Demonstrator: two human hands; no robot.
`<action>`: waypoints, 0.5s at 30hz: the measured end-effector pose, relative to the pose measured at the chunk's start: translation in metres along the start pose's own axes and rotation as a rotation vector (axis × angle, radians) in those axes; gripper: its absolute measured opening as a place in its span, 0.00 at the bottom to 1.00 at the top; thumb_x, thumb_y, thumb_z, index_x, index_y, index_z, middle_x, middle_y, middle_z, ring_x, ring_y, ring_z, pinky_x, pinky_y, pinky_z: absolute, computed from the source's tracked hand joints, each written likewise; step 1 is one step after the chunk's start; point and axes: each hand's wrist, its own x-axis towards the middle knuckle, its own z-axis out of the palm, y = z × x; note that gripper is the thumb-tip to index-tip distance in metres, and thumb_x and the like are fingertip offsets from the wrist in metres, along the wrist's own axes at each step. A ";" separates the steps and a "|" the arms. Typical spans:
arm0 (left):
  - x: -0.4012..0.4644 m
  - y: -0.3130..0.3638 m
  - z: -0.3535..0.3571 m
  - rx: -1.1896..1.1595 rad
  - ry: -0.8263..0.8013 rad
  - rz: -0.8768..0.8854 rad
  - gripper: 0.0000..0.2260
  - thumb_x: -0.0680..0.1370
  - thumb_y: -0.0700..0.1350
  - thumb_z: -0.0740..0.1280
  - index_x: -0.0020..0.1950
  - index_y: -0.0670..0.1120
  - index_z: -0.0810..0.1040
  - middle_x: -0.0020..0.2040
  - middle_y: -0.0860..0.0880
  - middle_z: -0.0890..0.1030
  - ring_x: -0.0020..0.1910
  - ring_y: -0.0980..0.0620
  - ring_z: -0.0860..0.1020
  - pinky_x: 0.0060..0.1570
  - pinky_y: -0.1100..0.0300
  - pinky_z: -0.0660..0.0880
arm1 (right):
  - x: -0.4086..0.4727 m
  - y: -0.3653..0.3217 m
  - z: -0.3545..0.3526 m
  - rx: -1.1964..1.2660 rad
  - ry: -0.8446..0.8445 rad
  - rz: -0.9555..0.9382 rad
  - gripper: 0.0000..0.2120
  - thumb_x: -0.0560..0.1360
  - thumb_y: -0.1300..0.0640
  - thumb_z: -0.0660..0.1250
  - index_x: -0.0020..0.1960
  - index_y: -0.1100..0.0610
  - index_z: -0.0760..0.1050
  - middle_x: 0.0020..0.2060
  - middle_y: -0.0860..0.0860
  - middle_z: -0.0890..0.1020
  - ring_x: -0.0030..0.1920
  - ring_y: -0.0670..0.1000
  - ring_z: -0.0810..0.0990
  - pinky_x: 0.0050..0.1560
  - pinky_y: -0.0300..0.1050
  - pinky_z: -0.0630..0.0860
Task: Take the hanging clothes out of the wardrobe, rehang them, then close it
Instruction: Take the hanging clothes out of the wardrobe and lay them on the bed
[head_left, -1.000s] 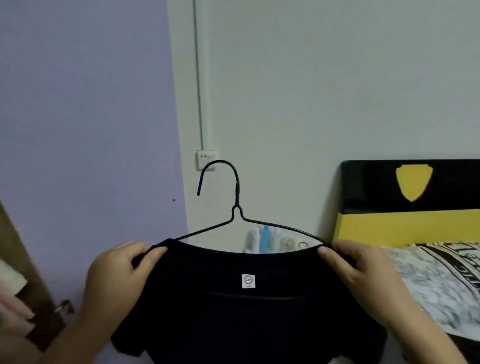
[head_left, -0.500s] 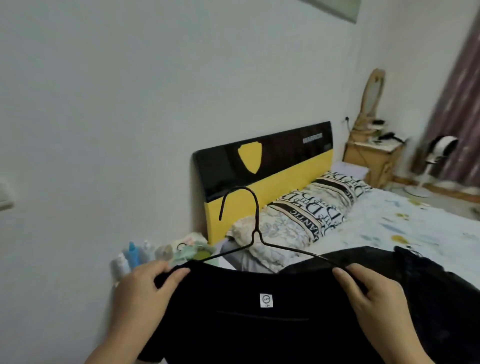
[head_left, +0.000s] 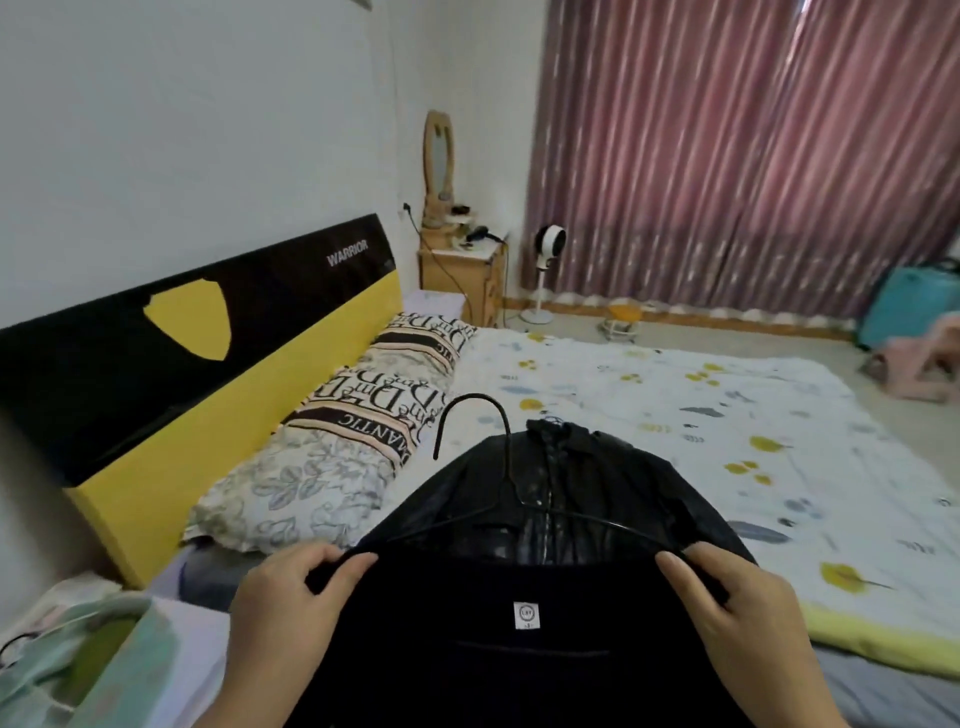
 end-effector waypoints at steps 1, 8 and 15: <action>0.007 0.006 0.013 -0.004 0.002 0.010 0.13 0.69 0.45 0.75 0.28 0.49 0.74 0.29 0.50 0.77 0.32 0.53 0.74 0.32 0.60 0.66 | 0.005 0.007 -0.004 -0.016 0.014 0.015 0.17 0.72 0.49 0.69 0.28 0.45 0.66 0.27 0.41 0.73 0.29 0.42 0.71 0.33 0.36 0.64; 0.058 0.057 0.110 -0.032 -0.022 0.085 0.13 0.68 0.46 0.75 0.28 0.53 0.73 0.28 0.52 0.77 0.32 0.52 0.74 0.32 0.61 0.66 | 0.053 0.079 -0.026 0.049 0.087 0.142 0.17 0.75 0.58 0.68 0.31 0.43 0.73 0.36 0.35 0.79 0.39 0.36 0.77 0.36 0.30 0.68; 0.107 0.088 0.193 -0.078 -0.051 0.016 0.09 0.69 0.48 0.74 0.33 0.46 0.78 0.31 0.51 0.78 0.36 0.48 0.75 0.35 0.56 0.68 | 0.119 0.138 -0.033 0.057 0.005 0.216 0.12 0.76 0.64 0.65 0.40 0.48 0.77 0.36 0.40 0.80 0.42 0.42 0.78 0.40 0.30 0.69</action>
